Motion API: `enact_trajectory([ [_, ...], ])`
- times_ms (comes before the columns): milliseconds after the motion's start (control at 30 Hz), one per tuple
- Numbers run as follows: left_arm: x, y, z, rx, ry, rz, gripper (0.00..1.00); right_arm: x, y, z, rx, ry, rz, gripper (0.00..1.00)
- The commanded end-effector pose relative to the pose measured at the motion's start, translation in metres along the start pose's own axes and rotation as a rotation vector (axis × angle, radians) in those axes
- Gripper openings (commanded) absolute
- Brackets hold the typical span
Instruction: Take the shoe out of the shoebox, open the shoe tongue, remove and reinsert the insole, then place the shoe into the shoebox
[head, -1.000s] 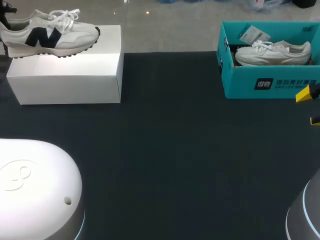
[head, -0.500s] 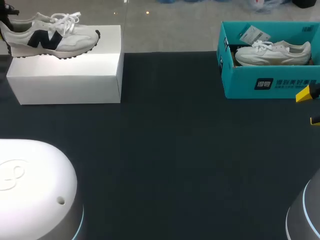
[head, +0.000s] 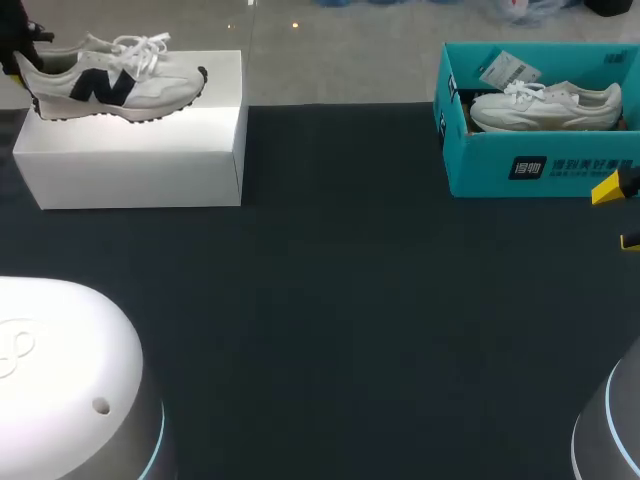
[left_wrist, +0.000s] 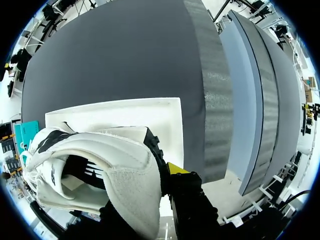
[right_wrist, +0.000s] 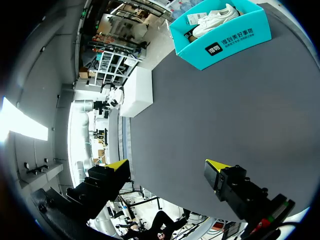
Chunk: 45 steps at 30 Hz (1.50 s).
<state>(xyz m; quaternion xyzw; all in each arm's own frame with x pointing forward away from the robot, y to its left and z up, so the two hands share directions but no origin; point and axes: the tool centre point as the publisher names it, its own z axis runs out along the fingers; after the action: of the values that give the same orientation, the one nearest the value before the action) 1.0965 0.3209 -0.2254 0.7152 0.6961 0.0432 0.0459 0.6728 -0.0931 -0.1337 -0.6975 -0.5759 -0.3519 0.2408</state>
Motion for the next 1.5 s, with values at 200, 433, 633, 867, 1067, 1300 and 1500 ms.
enact_trajectory([
  [200, -0.005, 0.017, 0.036, 0.012, -0.006, -0.014, 0.0, 0.0, -0.001, 0.001, -0.002, -0.001, 0.001, 1.0],
  [433, -0.007, 0.014, 0.06, 0.012, 0.011, 0.01, 0.0, 0.0, -0.001, 0.001, -0.002, -0.001, 0.001, 1.0],
  [633, -0.009, 0.006, 0.08, 0.022, 0.015, 0.025, 0.0, 0.0, -0.001, 0.001, -0.002, -0.001, 0.001, 1.0],
  [867, -0.014, -0.003, 0.101, 0.027, 0.018, 0.035, 0.0, 0.0, -0.001, 0.001, -0.002, -0.001, 0.001, 1.0],
  [1067, -0.016, -0.011, 0.118, 0.051, 0.022, 0.041, 0.0, 0.0, -0.001, 0.001, -0.002, -0.001, 0.001, 1.0],
  [1300, -0.018, -0.022, 0.133, 0.075, 0.033, 0.046, 0.0, 0.0, -0.001, 0.001, -0.002, -0.001, 0.001, 1.0],
  [1500, -0.02, -0.027, 0.146, 0.094, 0.039, 0.052, 0.0, 0.0, -0.001, 0.001, -0.002, -0.001, 0.001, 1.0],
])
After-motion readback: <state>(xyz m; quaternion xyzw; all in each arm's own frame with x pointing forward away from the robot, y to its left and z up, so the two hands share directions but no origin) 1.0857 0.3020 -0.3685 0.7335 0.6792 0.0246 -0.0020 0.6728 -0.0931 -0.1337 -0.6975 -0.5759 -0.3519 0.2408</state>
